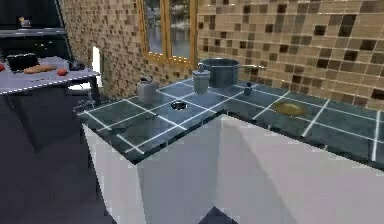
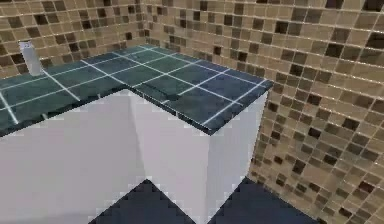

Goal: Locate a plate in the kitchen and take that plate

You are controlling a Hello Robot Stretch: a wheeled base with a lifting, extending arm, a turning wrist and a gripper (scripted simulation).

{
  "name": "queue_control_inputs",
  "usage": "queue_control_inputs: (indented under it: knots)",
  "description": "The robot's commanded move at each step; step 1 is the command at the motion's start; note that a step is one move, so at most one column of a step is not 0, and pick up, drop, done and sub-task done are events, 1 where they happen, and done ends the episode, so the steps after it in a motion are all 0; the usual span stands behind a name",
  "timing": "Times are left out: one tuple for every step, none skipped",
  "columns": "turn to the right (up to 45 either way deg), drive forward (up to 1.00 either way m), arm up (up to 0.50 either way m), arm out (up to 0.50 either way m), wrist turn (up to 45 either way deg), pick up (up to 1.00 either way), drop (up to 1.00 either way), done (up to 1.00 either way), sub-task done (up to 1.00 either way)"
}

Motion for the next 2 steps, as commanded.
queue_control_inputs:
  knots:
    - [-45.0,0.0,0.0,0.0,0.0,0.0,0.0,0.0,0.0]
    - [-15.0,0.0,0.0,0.0,0.0,0.0,0.0,0.0,0.0]
